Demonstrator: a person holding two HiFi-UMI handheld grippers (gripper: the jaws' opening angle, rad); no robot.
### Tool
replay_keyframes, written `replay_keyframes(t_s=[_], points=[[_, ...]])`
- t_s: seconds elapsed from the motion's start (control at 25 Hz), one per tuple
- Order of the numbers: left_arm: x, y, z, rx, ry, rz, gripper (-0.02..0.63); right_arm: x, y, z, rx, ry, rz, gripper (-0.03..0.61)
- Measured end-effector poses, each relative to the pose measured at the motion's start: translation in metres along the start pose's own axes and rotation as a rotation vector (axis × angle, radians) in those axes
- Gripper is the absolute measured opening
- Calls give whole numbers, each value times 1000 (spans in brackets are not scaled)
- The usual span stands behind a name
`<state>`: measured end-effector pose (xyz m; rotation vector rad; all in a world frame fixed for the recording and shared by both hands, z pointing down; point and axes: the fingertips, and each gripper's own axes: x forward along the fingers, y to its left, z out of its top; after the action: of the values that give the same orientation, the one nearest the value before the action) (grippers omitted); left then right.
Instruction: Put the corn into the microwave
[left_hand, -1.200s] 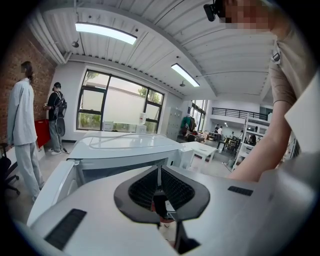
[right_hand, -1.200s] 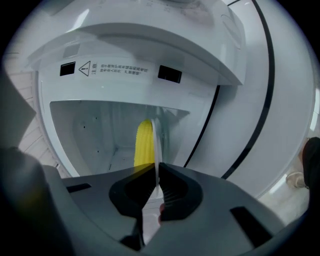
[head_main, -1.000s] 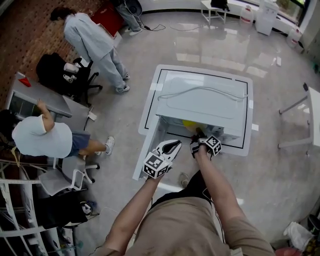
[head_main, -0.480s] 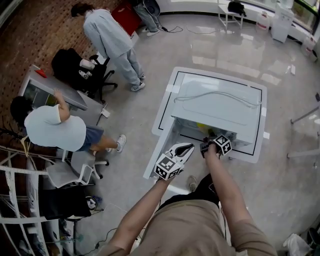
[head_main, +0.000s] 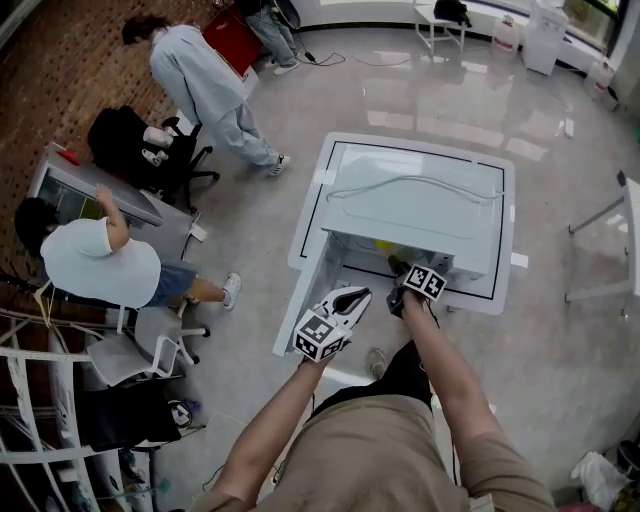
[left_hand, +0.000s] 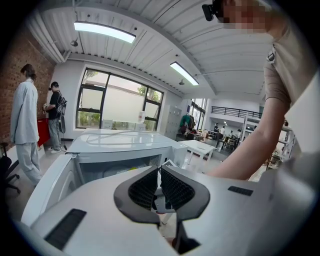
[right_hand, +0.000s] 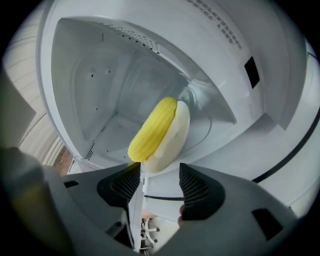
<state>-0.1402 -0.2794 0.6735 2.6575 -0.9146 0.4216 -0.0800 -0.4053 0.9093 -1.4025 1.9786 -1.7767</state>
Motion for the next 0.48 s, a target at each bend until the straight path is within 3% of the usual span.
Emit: replay_keyframes(t_s=[0.12, 0.36, 0.48], points=[[0, -1, -3, -2, 8, -2, 11, -7, -7, -5, -130, 12, -54, 232], [2, 3, -6, -12, 14, 3, 11, -15, -12, 4, -483, -47, -231, 232], [4, 3, -10, -12, 19, 7, 11, -9, -15, 6, -585, -22, -275, 232]])
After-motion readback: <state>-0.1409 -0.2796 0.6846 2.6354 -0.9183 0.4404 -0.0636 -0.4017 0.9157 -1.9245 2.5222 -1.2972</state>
